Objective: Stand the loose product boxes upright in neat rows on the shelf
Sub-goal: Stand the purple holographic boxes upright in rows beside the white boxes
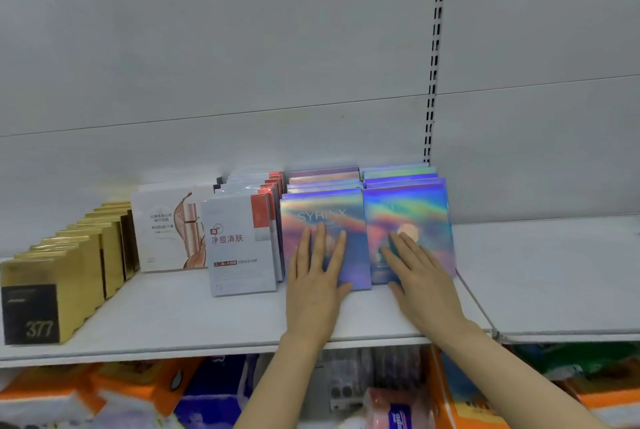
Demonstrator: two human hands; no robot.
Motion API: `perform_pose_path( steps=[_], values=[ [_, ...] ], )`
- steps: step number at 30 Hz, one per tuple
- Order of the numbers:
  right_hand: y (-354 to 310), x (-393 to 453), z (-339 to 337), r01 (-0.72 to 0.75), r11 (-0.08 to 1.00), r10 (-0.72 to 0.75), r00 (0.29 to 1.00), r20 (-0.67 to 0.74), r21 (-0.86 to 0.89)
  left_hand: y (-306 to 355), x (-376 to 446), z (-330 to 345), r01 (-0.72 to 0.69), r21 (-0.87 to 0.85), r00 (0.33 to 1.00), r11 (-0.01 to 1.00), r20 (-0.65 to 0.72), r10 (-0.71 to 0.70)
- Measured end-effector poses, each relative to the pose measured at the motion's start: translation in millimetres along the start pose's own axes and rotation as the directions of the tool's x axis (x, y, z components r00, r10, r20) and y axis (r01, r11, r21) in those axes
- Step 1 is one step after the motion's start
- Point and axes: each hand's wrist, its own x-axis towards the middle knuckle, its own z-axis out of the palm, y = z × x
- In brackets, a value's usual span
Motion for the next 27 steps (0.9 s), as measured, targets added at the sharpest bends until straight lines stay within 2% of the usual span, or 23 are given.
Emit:
perform_pose_path(
  steps=[6,10,14,16,21,27],
  values=[
    [3.2,0.9,-9.3,-0.002,0.999,0.0,0.998,0.056,0.035,7.2,6.8,-11.2,0.047,0.005,0.998,0.999,0.033,-0.047],
    [8.7,-10.8,-32.0,-0.061,0.998,0.06,0.996,0.063,0.016,17.8,3.1,-22.0,0.053,0.01,0.998,0.999,0.019,-0.053],
    [27.9,-28.3,-69.0,-0.084,0.994,0.081,0.996,-0.048,-0.065,48.9,4.3,-30.7,-0.115,0.024,0.993,0.993,-0.028,0.116],
    [40.8,-38.7,-87.0,-0.09,0.99,0.082,0.993,-0.083,-0.104,70.6,7.4,-33.9,-0.179,-0.014,0.984,0.984,-0.027,0.179],
    [88.5,-72.9,-132.7,-0.17,0.974,0.161,0.985,-0.068,-0.152,142.8,19.4,-36.1,-0.268,-0.129,0.962,0.955,0.018,0.273],
    [171.0,-125.9,-199.5,-0.277,0.932,0.258,0.96,-0.107,-0.234,258.4,39.4,-32.4,-0.284,-0.218,0.946,0.934,0.095,0.31]
  ],
)
